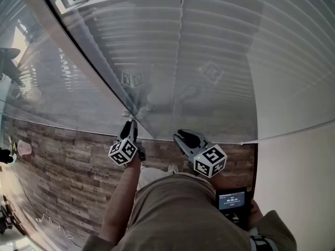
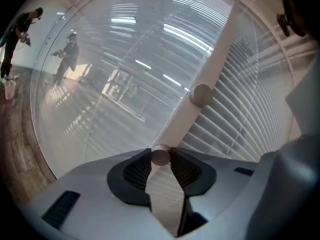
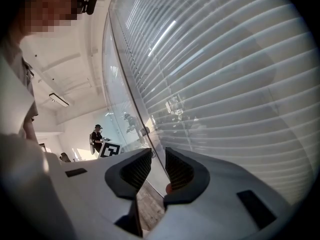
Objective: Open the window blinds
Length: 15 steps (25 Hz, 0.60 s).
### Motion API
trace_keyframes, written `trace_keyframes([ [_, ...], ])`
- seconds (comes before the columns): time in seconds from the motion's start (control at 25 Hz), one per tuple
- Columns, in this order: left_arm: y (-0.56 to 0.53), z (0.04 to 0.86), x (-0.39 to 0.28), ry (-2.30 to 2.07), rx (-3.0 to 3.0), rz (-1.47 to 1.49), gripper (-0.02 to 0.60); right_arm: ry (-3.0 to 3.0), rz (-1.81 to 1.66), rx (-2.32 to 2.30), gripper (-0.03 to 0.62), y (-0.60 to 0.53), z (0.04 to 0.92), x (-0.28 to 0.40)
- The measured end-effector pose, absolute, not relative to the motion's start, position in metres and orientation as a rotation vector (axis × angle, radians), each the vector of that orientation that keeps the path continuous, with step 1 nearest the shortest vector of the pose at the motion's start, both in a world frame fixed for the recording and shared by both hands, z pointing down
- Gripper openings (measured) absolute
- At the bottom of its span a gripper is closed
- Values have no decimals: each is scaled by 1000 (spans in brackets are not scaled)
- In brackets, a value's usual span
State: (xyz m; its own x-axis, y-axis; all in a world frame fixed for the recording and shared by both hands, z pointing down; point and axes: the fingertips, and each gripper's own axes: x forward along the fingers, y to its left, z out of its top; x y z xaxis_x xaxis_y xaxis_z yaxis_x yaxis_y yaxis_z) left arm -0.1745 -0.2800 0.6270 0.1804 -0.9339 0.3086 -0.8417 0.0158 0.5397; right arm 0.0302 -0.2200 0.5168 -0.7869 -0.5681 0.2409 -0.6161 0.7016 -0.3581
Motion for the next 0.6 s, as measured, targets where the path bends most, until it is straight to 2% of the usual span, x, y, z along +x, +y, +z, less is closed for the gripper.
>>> trace_keyframes([
  [0.6, -288, 627, -165, -1885, 2033, 366, 132, -2781, 641, 1013, 92, -221, 519, 43],
])
